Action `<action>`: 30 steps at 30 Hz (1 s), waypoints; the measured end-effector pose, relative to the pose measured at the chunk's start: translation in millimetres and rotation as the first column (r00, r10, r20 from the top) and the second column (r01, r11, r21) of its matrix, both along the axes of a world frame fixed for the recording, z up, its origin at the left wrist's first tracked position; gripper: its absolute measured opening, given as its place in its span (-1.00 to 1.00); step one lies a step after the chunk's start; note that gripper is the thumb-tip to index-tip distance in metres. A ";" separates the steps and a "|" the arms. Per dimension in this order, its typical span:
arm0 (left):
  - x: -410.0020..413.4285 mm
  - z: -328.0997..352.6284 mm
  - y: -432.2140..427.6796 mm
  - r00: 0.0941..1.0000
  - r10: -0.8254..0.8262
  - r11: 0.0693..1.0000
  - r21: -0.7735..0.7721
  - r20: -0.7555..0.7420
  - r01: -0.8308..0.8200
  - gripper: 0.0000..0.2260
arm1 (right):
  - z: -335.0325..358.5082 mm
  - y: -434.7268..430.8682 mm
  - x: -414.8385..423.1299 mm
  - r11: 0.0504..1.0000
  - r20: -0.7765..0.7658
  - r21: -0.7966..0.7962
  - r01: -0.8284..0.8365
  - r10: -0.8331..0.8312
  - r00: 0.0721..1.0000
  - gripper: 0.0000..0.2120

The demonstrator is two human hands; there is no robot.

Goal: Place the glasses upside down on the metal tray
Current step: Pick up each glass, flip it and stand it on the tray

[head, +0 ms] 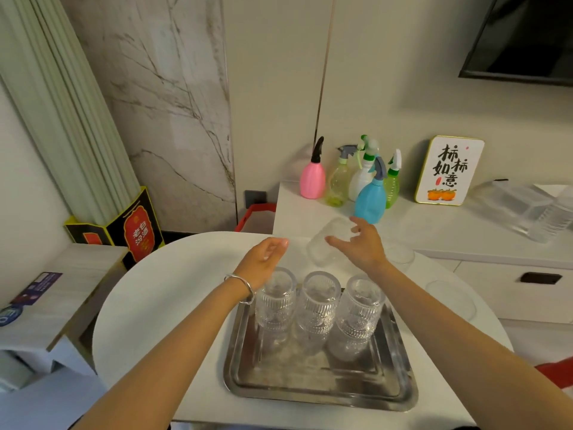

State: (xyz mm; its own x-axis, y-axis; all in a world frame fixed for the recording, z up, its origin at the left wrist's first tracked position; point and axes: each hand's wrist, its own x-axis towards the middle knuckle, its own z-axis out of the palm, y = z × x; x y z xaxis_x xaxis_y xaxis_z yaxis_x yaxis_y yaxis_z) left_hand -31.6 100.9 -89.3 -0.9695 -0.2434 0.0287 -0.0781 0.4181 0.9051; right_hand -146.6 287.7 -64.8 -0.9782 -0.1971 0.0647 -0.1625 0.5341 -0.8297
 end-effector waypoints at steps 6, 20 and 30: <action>14.9 45.6 17.3 0.988 0.013 0.981 0.192 -0.152 0.016 -0.63 | 49.5 0.7 54.3 0.704 0.244 -0.708 -0.053 0.314 0.918 -0.42; 94.6 61.7 -7.1 0.963 -0.064 0.957 0.257 -0.261 0.133 -0.61 | 45.3 -2.9 135.1 0.714 0.243 -0.503 -0.487 0.657 0.713 -0.49; 128.4 -5.1 -6.2 0.995 -0.038 0.994 0.101 -0.093 0.048 -0.43 | -8.8 -7.7 171.0 0.786 0.405 -0.428 -0.446 0.608 0.683 -0.56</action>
State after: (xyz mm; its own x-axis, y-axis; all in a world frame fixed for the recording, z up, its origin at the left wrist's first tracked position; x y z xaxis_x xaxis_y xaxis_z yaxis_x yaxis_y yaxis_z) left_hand 96.8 94.8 -94.3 -0.9737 -0.2076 0.0939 0.0224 0.3231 0.9461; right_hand 24.4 280.0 -73.6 -0.6177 -0.7425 -0.2591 0.1304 0.2282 -0.9648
